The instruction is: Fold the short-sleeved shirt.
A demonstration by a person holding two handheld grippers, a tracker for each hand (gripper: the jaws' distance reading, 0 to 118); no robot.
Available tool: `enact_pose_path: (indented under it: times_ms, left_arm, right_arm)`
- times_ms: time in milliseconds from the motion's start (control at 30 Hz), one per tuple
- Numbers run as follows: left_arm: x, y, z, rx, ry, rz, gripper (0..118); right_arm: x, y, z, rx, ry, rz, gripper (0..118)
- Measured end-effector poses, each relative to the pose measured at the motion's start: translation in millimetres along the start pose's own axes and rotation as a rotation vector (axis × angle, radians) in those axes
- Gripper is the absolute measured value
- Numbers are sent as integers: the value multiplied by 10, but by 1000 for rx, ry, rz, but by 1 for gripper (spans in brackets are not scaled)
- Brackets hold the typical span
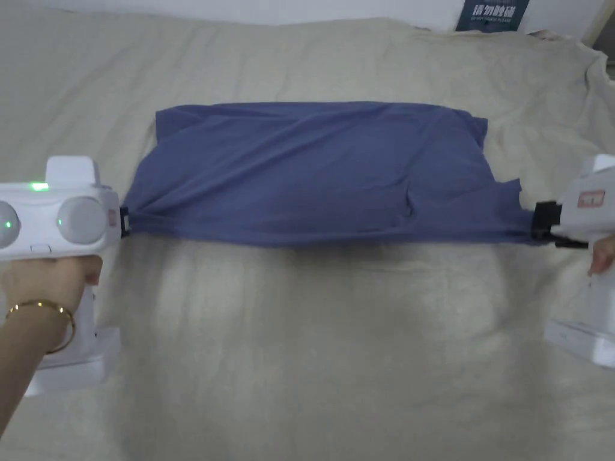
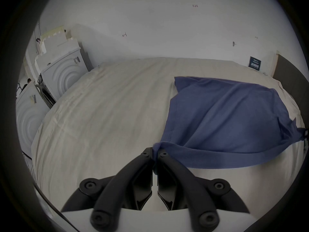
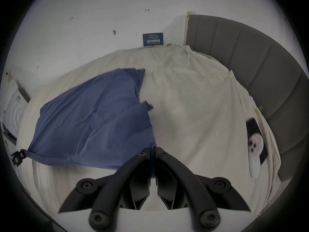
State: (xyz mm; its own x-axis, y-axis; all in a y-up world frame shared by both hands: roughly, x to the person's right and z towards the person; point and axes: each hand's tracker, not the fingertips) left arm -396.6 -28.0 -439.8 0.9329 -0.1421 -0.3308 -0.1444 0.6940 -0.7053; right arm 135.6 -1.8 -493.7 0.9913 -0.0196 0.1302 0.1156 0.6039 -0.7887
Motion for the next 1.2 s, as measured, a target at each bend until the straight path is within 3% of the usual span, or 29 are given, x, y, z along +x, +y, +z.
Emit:
enact_pose_path:
  times_ms: [200, 433, 833, 1200]
  left_arm:
    - [-371, -593, 631, 17, -59, 68, 0]
    - [-597, -1345, 1317, 56, -92, -9, 0]
    - [-774, -2367, 2080, 65, -130, 12, 0]
    - [-849, -2844, 2213, -3, -142, 26, 0]
  right_arm:
    - [335, -691, 517, -18, 21, 29, 3]
    - [590, -1375, 1140, -16, 64, 117, 3]
    - [1053, -2233, 1581, -12, 64, 90, 3]
    - [1249, -2692, 1664, -44, 72, 92, 3]
